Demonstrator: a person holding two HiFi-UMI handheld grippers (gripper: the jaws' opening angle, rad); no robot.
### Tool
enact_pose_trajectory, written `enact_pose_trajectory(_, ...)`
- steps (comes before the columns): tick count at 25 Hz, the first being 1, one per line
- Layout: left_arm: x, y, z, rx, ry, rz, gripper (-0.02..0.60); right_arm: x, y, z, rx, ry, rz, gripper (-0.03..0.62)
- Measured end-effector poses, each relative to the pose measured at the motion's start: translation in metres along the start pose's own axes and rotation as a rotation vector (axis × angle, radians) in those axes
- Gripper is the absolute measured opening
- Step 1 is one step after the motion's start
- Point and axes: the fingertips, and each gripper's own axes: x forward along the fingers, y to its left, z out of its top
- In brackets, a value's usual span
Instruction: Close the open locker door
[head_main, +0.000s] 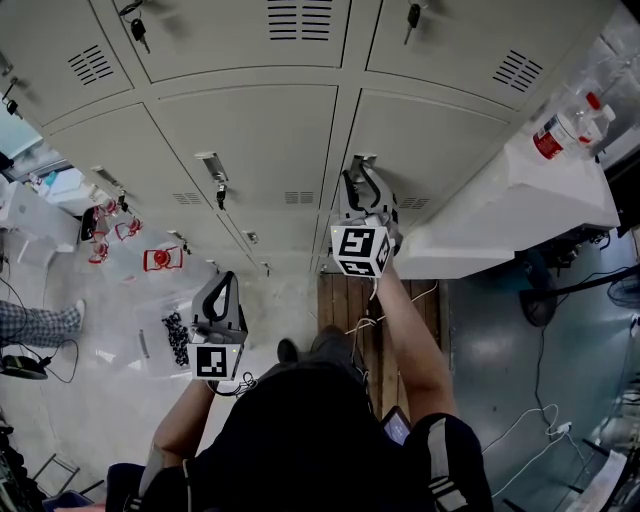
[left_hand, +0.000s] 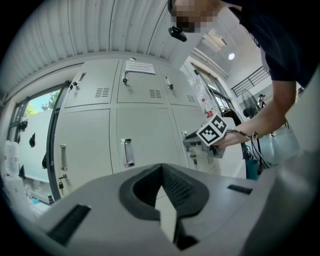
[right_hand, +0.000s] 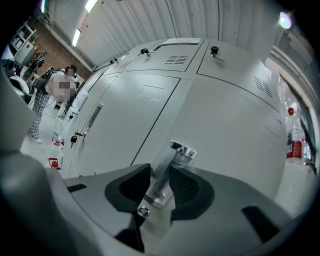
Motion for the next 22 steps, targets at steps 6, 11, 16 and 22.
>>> enact_pose_trajectory(6, -0.0026, 0.0036, 0.0002, 0.002, -0.003, 0.004, 0.003, 0.005, -0.0028, -0.0017, -0.085, 0.03, -0.047, 0.123)
enact_pose_trajectory(11, -0.0051, 0.0062, -0.0025, -0.01, 0.011, 0.008, 0.003, 0.008, -0.0049, -0.0033, -0.104, 0.045, -0.072, 0.13)
enact_pose_trajectory(16, -0.0065, 0.0093, -0.0042, -0.008, 0.016, 0.008, 0.003, 0.0099, -0.0037, -0.0029, -0.115, 0.05, -0.079, 0.13)
enact_pose_trajectory(22, -0.0061, 0.0103, -0.0031, -0.013, 0.01, 0.005, 0.003, 0.0089, -0.0038, -0.003, -0.105, 0.048, -0.076, 0.127)
